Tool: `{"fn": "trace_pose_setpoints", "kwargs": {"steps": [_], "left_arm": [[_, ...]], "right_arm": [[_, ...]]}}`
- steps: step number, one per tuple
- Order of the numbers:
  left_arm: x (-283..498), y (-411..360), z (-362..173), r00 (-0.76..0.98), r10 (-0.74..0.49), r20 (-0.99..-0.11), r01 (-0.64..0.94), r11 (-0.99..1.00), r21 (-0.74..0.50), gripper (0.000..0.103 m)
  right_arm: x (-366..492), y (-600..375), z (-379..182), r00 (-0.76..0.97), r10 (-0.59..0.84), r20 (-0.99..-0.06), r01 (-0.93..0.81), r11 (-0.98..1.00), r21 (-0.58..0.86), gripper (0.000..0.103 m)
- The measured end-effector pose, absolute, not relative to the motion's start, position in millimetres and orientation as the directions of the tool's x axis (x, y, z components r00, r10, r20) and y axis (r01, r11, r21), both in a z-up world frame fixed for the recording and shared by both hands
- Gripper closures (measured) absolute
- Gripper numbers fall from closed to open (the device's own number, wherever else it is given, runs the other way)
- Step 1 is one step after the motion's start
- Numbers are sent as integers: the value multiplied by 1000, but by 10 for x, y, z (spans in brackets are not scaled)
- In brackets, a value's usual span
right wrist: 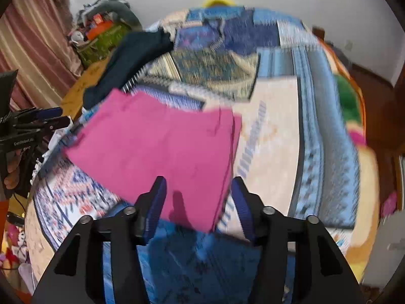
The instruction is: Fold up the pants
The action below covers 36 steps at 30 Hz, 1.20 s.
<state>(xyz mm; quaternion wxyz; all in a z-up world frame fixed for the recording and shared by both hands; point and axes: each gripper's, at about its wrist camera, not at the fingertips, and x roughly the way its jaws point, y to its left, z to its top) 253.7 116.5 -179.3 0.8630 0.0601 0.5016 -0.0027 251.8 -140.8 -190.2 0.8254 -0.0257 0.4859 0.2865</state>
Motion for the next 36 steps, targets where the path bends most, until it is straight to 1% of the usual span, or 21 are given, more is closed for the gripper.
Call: {"fn": "trace_pose_setpoints", "kwargs": {"steps": [3,6,11,14,15,17,20,25,29,31,36], "left_arm": [[2702,1045,-1697,517,11,-856,87,994,65,48],[2848,914,-1750,512,-15,-859,124,991,56,48],[3080,660,-2106,432,-58,-900,193,981,29,48],[3164,596,-2354,377,-42,-925,202,979,38,48],[3181,598,-2427,362,-36,-931,203,978,41,48],[3179,615,-2534,348,-32,-937,207,977,43,42],[3127,630,-2514,355,-7,-935,218,973,75,42],[2972,690,-2453,377,24,-926,233,965,120,42],[2840,783,-2404,389,11,-921,219,970,105,38],[2781,833,-2384,387,-1,-922,209,974,87,38],[2620,1018,-2360,384,17,-923,179,980,93,37]], "right_arm": [[2600,-1312,-1783,380,475,-793,-521,819,240,49],[2719,-1132,-1780,370,488,-790,-542,804,243,49],[2852,-845,-1971,313,484,-817,-568,785,247,49],[2903,-738,-2153,271,461,-845,-575,782,242,49],[2905,-729,-2199,261,451,-853,-576,782,237,49],[2873,-728,-2270,263,443,-857,-585,779,223,48],[2795,-776,-2255,282,441,-852,-603,772,201,47],[2738,-960,-2236,280,451,-847,-575,786,228,43],[2635,-1094,-2248,287,448,-846,-560,796,232,42],[2599,-1195,-2247,286,448,-847,-544,804,242,42],[2554,-1426,-2275,272,464,-843,-496,819,290,41]]}}
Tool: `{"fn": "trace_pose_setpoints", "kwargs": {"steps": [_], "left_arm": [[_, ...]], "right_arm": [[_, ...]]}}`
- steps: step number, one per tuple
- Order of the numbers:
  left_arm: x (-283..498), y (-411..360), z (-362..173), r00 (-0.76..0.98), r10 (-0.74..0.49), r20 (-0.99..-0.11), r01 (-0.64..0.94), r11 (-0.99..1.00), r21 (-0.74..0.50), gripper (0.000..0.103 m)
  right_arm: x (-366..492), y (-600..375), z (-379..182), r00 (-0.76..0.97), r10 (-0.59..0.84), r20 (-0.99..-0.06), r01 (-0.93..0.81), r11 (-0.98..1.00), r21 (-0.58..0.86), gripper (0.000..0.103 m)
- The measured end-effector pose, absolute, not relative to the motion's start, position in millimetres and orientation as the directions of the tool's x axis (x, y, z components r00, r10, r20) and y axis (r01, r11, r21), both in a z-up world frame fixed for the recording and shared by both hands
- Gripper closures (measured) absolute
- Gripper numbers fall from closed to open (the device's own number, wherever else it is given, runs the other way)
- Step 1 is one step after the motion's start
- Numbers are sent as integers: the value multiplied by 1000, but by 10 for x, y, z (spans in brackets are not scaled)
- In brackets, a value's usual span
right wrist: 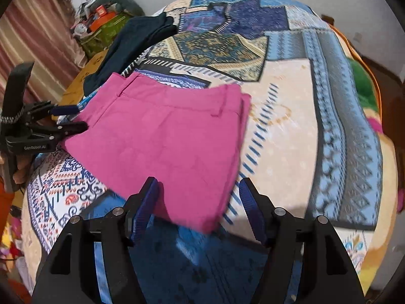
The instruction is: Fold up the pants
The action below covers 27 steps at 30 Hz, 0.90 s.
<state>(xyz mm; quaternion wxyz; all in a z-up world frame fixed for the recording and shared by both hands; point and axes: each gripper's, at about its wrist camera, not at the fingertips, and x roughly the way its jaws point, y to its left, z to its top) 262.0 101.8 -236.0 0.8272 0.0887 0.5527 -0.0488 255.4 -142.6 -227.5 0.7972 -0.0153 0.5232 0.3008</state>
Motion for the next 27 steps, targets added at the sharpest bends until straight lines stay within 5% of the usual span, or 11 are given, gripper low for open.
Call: {"fn": "trace_pose_setpoints", "kwargs": {"steps": [8,16,27], "left_arm": [[2528,1265,-2264,382,16,-924,120,990,67,37],[2804,1402,-2220,392,-74,-917,37,997,-65,37],[3223,1347,-2529,303,-215,-929,6,975,-223,39]], "right_arm": [[2521,-1532,-2231,269,445,-854,-485,829,279,40],[2812,-1586,-2126,353,452,-819,-419,859,294,40],[3193,-1443,-2494,249,515,-820,-369,834,412,40]]}}
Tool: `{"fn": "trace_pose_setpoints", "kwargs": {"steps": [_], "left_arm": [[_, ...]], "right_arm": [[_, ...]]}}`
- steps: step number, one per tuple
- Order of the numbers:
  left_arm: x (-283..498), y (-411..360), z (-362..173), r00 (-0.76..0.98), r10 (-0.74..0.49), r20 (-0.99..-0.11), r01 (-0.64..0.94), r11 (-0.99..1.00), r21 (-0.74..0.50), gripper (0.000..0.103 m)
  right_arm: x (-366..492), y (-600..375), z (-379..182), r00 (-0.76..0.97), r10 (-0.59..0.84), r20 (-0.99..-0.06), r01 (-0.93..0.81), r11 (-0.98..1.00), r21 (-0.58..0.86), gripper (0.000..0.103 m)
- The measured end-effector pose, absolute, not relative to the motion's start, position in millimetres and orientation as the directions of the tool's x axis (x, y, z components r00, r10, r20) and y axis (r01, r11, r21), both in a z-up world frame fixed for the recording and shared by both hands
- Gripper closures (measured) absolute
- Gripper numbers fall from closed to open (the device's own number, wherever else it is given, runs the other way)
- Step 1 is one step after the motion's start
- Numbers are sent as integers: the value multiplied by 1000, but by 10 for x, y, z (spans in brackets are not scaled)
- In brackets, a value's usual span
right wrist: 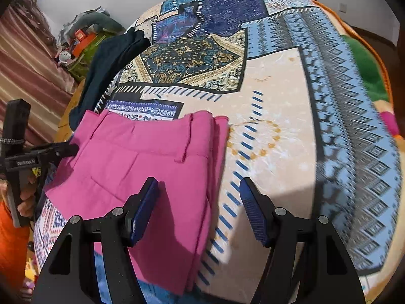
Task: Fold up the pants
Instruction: 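Grasp the folded trousers' waistband edge with both tools and lift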
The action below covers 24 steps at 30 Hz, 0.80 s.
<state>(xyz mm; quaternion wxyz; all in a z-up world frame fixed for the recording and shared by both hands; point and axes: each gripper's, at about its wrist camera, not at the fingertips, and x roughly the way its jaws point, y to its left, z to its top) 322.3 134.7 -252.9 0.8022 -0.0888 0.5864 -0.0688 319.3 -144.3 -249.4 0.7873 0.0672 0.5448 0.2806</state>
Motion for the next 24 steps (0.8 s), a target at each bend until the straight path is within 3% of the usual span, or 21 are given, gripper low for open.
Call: {"fn": "trace_pose_setpoints", "kwargs": {"steps": [3,5,10,15,24], "left_arm": [[3239,1284,-2539,306,-204,-930,31,978,-204,46],[3242,1258,-2560,301,-218,-928,42,976,-216,62],[3219,1242,-2535,329,-206,-921,51,978,-200,89],[3177,1241,-2450,362,-183,-914,43,983,-180,93],[3062,1291,-1930,486,-116,-866,26,993,-119,95]], "right_arm": [[3226,-1389,-2536,235,529,-816,-377,823,425,46],[3249,-1355,-2572,230,534,-813,-379,819,431,51],[3331,-1394,-2627,210,576,-790,-315,805,503,78],[3282,-1414,-2496,241,574,-783,-343,805,484,92],[3151,-1209,-1846,364,578,-730,-468,791,393,93]]}}
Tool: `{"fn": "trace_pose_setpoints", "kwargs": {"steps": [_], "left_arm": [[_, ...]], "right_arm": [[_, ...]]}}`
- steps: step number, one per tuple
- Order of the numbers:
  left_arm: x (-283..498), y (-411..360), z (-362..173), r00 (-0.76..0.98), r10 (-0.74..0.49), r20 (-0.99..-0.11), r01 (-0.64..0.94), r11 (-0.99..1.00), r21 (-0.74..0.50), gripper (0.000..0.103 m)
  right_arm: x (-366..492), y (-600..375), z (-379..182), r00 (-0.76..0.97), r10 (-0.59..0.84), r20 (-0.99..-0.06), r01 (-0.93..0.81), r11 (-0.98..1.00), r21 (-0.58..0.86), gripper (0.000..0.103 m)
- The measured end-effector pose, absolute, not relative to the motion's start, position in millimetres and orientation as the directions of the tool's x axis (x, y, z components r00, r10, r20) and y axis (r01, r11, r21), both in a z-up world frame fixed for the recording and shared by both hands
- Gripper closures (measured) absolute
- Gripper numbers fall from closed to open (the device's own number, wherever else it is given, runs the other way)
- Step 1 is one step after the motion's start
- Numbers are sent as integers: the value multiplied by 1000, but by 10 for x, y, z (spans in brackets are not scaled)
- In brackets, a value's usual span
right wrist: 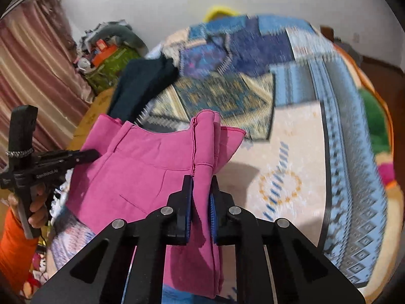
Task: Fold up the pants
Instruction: 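Grasp the folded trousers' waistband edge with both tools and lift, then carry the folded trousers with both tools onto the dark green garment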
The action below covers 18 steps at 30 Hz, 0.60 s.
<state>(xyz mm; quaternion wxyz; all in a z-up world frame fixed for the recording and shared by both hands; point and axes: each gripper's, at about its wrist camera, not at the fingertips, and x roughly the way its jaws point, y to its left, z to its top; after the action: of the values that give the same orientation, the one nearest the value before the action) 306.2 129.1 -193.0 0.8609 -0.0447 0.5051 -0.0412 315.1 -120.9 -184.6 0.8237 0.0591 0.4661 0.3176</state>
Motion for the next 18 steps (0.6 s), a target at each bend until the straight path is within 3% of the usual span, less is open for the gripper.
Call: {"fn": "trace_pose_setpoints", "kwargs": {"steps": [11,18], "left_arm": [[3020,1880,-1034,654,39,-756,-85,996,-23,95],[3240,2407,-847,672,158,-723,-197,980,31,95]], "right_arm": [[3434,-542,-1080,435,641,-632,-563,742,365,93],[3748,87,-946,416,684,-600,-589,705,396,93]]}}
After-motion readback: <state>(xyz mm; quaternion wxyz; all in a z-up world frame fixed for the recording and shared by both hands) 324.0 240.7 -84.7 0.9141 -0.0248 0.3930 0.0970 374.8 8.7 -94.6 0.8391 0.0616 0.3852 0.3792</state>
